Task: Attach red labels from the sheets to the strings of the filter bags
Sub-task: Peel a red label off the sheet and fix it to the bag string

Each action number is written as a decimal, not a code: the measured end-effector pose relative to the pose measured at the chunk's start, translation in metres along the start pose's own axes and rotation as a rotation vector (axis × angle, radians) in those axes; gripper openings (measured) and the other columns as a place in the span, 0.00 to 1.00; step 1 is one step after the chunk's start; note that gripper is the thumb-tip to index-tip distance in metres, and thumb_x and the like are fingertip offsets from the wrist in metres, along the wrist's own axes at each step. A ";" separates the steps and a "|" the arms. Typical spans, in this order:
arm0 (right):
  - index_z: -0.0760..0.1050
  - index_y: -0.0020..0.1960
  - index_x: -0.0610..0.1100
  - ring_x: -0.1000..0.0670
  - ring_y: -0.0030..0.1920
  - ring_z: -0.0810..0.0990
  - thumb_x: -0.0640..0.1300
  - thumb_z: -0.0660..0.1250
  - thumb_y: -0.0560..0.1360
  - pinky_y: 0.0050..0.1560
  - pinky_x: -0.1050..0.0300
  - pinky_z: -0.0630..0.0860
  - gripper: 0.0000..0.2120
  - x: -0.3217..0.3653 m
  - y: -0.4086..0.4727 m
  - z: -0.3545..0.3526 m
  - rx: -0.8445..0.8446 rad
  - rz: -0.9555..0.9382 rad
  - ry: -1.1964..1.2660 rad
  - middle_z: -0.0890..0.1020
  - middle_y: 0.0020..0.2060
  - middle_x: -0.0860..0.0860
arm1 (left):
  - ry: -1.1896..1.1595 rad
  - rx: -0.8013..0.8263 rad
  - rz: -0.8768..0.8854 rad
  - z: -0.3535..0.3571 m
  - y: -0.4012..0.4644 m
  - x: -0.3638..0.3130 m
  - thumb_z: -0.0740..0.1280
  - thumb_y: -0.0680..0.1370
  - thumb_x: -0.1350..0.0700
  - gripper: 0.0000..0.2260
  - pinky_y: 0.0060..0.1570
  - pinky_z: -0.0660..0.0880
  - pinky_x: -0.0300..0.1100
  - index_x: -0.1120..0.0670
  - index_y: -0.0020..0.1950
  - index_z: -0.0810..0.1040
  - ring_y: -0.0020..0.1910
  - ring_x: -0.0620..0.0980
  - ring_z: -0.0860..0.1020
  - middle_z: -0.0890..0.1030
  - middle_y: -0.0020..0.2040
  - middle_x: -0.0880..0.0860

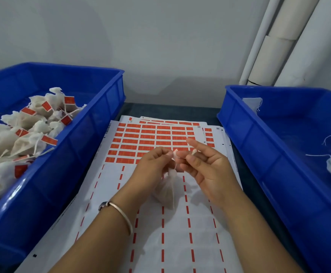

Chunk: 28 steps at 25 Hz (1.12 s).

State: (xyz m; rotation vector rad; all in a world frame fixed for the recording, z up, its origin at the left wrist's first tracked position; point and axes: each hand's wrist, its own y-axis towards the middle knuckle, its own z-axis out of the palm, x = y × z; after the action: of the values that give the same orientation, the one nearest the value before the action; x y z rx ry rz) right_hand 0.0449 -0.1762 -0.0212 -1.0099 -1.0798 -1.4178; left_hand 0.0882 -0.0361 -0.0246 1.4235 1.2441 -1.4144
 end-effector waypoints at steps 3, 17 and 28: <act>0.83 0.46 0.59 0.55 0.35 0.83 0.50 0.69 0.65 0.35 0.65 0.78 0.11 0.000 -0.001 -0.002 -0.126 -0.040 -0.139 0.86 0.46 0.54 | 0.012 0.058 -0.064 0.004 -0.005 -0.003 0.58 0.81 0.52 0.10 0.34 0.71 0.32 0.51 0.45 0.77 0.31 0.38 0.80 0.82 0.32 0.43; 0.83 0.42 0.62 0.69 0.51 0.77 0.57 0.70 0.63 0.41 0.75 0.75 0.08 -0.010 0.005 -0.009 -0.293 -0.057 -0.289 0.81 0.45 0.71 | -0.118 0.042 -0.277 0.004 -0.006 -0.007 0.61 0.80 0.53 0.06 0.49 0.75 0.45 0.52 0.48 0.77 0.42 0.53 0.79 0.82 0.41 0.54; 0.82 0.42 0.60 0.72 0.48 0.77 0.51 0.72 0.70 0.36 0.77 0.73 0.04 -0.019 0.010 -0.014 -0.345 -0.060 -0.312 0.81 0.43 0.72 | -0.143 0.158 -0.211 -0.001 -0.007 -0.003 0.60 0.80 0.57 0.09 0.49 0.75 0.46 0.56 0.45 0.79 0.35 0.48 0.78 0.80 0.34 0.51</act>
State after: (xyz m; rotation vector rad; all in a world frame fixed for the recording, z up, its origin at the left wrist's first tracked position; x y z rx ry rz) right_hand 0.0559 -0.1861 -0.0416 -1.4958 -1.1155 -1.5633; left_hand 0.0819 -0.0343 -0.0205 1.2969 1.2414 -1.7602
